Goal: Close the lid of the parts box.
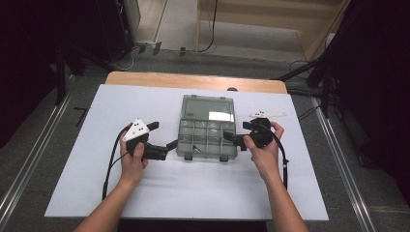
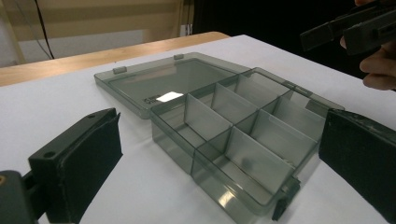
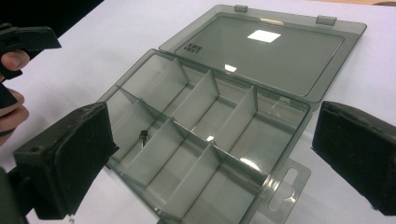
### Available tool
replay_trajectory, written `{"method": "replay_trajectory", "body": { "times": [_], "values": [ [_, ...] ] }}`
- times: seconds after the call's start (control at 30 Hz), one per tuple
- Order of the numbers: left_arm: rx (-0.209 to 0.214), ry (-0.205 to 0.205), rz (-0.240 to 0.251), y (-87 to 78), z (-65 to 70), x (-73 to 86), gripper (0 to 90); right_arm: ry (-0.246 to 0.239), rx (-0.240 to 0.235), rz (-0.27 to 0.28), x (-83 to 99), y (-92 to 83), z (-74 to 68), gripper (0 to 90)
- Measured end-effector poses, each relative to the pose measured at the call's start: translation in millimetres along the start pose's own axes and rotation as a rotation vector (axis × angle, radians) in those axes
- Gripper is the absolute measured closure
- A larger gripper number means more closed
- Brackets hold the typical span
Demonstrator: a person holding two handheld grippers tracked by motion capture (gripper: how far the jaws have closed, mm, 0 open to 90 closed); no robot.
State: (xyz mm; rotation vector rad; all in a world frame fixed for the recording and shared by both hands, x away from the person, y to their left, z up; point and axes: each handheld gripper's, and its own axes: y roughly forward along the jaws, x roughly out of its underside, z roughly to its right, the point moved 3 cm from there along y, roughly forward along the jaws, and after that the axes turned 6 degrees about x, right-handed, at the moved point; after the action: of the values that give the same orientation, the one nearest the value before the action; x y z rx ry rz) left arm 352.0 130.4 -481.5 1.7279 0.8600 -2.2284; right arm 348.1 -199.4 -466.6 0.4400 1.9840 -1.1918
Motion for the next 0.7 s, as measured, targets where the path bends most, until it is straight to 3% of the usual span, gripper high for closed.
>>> {"method": "replay_trajectory", "body": {
  "times": [0.23,0.57,0.7],
  "values": [
    [0.006,-0.029,-0.015,18.8,-9.9,-4.7,0.0,0.048,-0.027,0.011,-1.2,8.3,7.3,0.0],
    [0.014,-0.058,-0.035,49.6,-24.6,-10.4,0.0,0.105,-0.022,-0.001,-4.2,23.1,25.5,0.0],
    [0.025,-0.09,-0.048,62.9,-33.0,-13.0,0.0,0.135,-0.021,-0.002,-7.4,28.8,34.2,0.0]
  ]
}}
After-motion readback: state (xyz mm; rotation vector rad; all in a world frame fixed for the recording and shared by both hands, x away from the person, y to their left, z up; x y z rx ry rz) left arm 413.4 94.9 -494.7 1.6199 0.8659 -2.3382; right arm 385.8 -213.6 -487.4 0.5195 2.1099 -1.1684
